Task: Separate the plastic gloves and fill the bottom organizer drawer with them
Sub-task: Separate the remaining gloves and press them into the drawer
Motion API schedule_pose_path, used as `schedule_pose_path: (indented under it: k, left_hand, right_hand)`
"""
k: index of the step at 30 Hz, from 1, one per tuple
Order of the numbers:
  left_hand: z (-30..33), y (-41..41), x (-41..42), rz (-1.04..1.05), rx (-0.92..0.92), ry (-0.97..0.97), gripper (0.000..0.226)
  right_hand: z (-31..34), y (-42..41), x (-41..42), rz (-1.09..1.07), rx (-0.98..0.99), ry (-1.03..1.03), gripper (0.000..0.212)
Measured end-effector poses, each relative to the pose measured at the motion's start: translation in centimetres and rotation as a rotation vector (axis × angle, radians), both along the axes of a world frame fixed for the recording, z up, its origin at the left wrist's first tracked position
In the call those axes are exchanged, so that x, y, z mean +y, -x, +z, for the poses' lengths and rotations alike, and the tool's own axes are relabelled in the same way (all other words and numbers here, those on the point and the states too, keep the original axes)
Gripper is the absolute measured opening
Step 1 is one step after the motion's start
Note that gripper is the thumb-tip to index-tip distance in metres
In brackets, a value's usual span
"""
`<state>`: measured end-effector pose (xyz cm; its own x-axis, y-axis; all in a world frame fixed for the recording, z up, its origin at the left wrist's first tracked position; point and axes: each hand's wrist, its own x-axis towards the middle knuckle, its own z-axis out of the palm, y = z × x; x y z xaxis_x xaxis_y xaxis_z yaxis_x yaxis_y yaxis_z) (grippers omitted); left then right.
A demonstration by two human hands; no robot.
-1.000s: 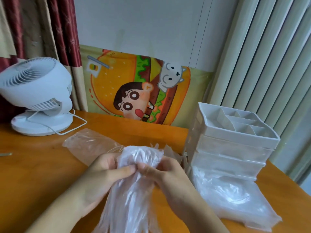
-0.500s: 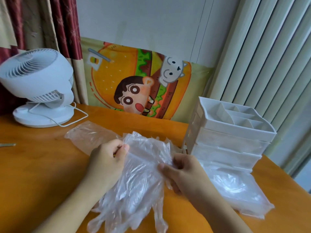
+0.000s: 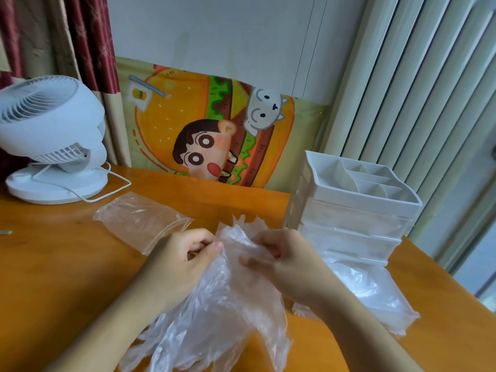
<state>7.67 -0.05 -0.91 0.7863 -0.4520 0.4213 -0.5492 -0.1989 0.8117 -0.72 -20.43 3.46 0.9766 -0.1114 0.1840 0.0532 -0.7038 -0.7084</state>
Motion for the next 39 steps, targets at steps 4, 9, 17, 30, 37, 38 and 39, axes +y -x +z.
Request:
schedule_pose_path:
  k: [4,9,17,30,37,38,39]
  left_hand:
    - [0.3,-0.3,0.4,0.023,0.025,-0.015,0.038]
    - [1.0,0.1,0.8,-0.094,0.185,-0.096,0.019]
    - [1.7,1.0,0.2,-0.191,0.221,-0.183,0.004]
    - [9.5,6.6,-9.0,-0.058,-0.412,-0.212,0.011]
    - [4.5,9.9,-21.6,-0.087,-0.415,-0.589,0.023]
    - [4.3,9.5,-22.3,-0.071,-0.339,-0.705,0.028]
    - [3.8,9.1,-22.7,-0.068,-0.290,-0.790,0.033]
  right_hand:
    - [-0.3,0.1,0.1,-0.052,-0.011,-0.072,0.028]
    - [-1.0,0.1,-0.7,-0.106,-0.016,-0.114,0.026]
    - [0.6,1.0,-0.7,0.065,0.152,0.041,0.016]
    - [1.6,6.4,-15.9,-0.496,-0.288,-0.625,0.001]
    - [-2.3,6.0,-17.5,-0.555,-0.167,-0.321,0.017]
    - [-2.4,6.0,-17.8,-0.551,-0.151,-0.295,0.018]
    - [-2.5,6.0,-18.0,-0.547,-0.140,-0.264,0.019]
